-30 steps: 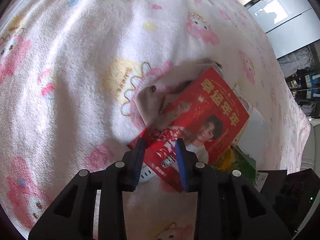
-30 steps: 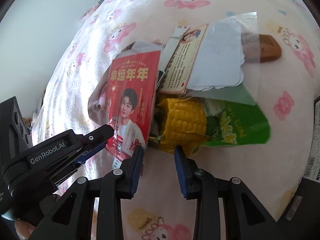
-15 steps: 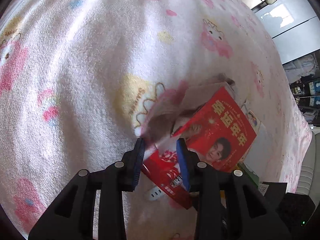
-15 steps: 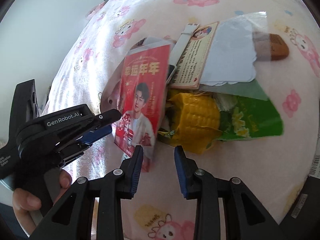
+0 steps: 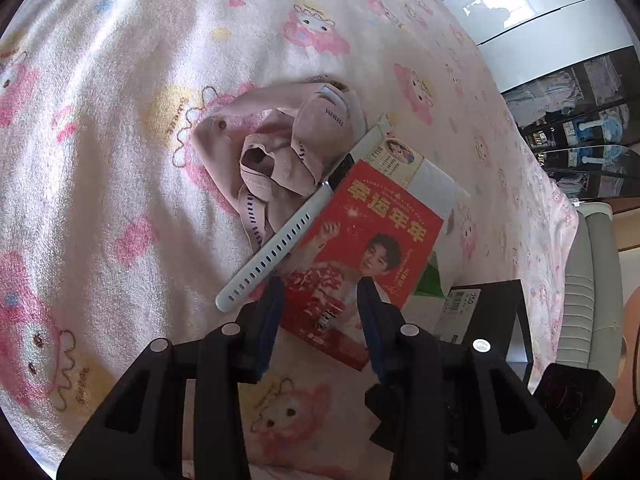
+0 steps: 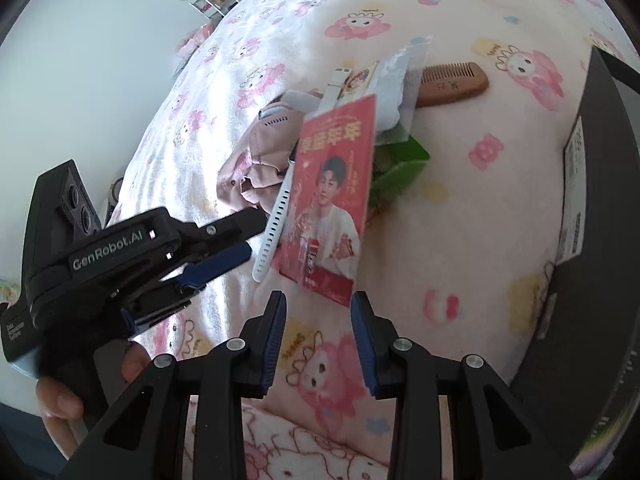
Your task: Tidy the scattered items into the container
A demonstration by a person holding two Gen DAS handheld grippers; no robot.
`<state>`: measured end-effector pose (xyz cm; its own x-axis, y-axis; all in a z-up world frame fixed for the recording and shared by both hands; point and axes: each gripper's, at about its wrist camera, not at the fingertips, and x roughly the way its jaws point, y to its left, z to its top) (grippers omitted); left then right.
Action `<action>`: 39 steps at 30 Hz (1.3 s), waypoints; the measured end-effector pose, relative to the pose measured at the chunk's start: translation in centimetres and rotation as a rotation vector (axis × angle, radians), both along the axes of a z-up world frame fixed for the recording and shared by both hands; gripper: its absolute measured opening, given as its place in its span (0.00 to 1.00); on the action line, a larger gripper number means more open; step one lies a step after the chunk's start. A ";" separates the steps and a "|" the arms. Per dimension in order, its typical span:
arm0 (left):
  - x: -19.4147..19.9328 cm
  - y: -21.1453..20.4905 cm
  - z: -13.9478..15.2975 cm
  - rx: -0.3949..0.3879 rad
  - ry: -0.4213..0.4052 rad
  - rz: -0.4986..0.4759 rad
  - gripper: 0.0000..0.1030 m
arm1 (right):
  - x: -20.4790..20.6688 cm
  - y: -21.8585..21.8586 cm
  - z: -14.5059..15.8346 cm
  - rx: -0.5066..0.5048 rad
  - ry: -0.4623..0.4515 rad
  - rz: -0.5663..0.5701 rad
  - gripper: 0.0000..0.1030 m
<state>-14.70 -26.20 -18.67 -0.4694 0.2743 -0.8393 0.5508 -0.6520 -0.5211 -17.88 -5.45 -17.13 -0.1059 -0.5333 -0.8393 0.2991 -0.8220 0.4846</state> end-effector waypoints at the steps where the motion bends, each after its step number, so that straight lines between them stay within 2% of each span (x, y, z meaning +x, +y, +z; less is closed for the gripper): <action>1: -1.1 0.3 -0.5 -0.023 -0.014 0.013 0.37 | 0.0 0.1 -0.2 0.016 0.002 -0.008 0.30; 3: -1.6 0.0 -1.0 -0.046 -0.053 0.025 0.37 | -0.4 0.4 -0.4 0.048 -0.001 -0.038 0.30; 6: -2.2 0.0 -1.5 -0.041 -0.070 0.015 0.37 | -1.3 0.0 -0.8 0.048 0.022 -0.048 0.30; 10: -2.4 0.0 -2.4 0.012 -0.066 0.001 0.39 | -2.8 -1.0 -1.3 0.075 0.047 -0.058 0.30; 13: -2.1 -0.2 -2.6 0.026 -0.078 0.001 0.39 | -4.1 -2.0 -2.9 0.094 0.023 -0.070 0.30; 15: -2.1 0.0 -2.7 0.061 -0.066 -0.020 0.39 | -4.1 -1.8 -3.3 0.057 0.004 -0.072 0.24; 18: -1.5 0.3 -2.6 0.168 -0.015 -0.044 0.39 | -3.1 -2.0 -3.1 0.039 0.026 -0.062 0.17; 19: -1.1 0.3 -2.1 0.163 -0.002 -0.033 0.39 | -2.6 -1.9 -2.9 0.034 0.031 -0.060 0.16; 21: -0.5 0.1 -1.0 0.089 0.014 -0.003 0.39 | -1.6 -1.6 -2.5 0.018 0.034 -0.061 0.16; 23: -0.4 0.0 -0.5 0.032 0.009 0.018 0.40 | -1.2 -1.6 -2.3 0.036 0.048 -0.071 0.16; 24: -0.5 0.0 -0.8 0.027 -0.007 0.018 0.40 | -1.2 -1.7 -2.1 0.058 0.064 -0.079 0.16; 27: -1.3 0.0 -2.1 0.068 -0.050 -0.001 0.40 | -2.1 -1.7 -1.2 0.109 0.117 -0.119 0.16; 30: -1.5 0.0 -2.7 0.056 -0.076 -0.023 0.43 | -3.9 -2.1 -1.4 0.133 0.107 -0.112 0.16; 32: -1.7 0.2 -2.9 0.050 -0.082 -0.033 0.52 | -4.7 -2.4 -1.9 0.130 0.090 -0.095 0.16; 34: -1.7 0.2 -3.0 0.061 -0.076 -0.035 0.57 | -5.0 -2.4 -2.1 0.087 0.065 -0.065 0.16; 36: -1.5 0.1 -3.0 0.068 -0.072 -0.036 0.57 | -5.0 -2.8 -2.5 0.057 0.040 -0.044 0.16; 39: -1.0 0.0 -2.6 0.099 -0.041 -0.049 0.51 | -4.1 -2.7 -1.9 0.060 0.080 -0.024 0.11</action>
<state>-15.70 -26.16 -21.22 -0.4194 0.3782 -0.8253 0.5418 -0.6252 -0.5618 -22.01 -8.13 -19.00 -0.1857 -0.4788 -0.8581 0.3144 -0.8563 0.4098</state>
